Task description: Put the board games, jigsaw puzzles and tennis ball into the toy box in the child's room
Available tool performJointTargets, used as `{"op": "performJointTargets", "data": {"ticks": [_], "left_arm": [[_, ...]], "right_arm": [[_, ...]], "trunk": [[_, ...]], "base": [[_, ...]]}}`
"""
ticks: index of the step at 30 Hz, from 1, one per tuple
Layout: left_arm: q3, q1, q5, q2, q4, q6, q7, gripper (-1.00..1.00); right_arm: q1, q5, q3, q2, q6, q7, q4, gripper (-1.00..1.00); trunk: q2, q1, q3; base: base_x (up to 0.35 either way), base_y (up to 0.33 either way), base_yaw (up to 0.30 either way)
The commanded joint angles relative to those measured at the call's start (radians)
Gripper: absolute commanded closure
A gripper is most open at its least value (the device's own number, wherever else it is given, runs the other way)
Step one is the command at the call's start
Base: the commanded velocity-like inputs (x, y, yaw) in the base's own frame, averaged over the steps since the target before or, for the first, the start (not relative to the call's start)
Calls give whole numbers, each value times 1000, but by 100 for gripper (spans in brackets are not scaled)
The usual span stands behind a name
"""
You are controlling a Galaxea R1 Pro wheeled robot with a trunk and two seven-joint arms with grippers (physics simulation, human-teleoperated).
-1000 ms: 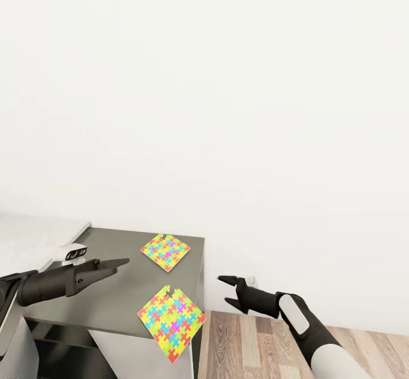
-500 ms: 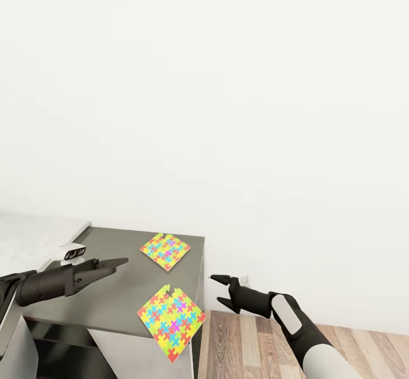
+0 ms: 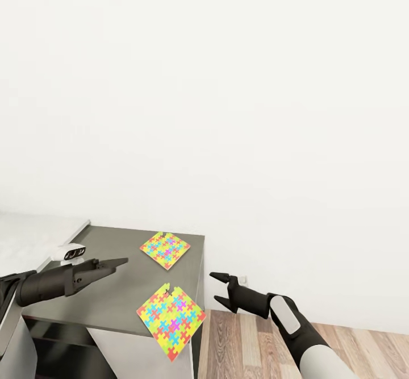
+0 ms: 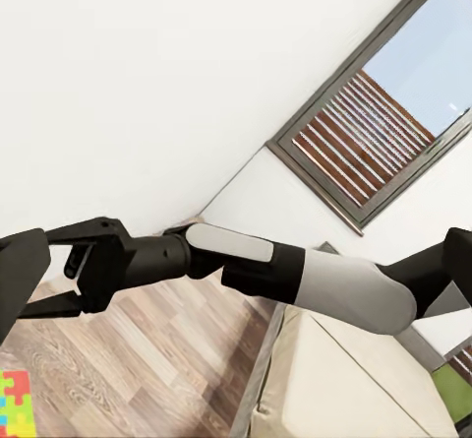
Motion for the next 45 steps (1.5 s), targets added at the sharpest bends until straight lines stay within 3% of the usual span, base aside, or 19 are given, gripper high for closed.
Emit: {"op": "performJointTargets", "data": {"ticks": [1, 18, 45], "left_arm": [[0, 0, -1, 1, 0, 10, -4, -100], [14, 4, 1, 5, 0, 10, -4, -100], [16, 4, 1, 5, 0, 8, -4, -100]], "right_arm": [[-1, 1, -9, 1, 6, 2, 9, -100], [14, -4, -14, -38, -3, 7, 39, -100], [15, -2, -16, -39, 5, 4, 42, -100]], "trunk": [[-1, 0, -1], [-1, 0, -1], [-1, 0, -1]], "base": [[0, 0, 0], [0, 0, 0], [-47, 0, 0]]}}
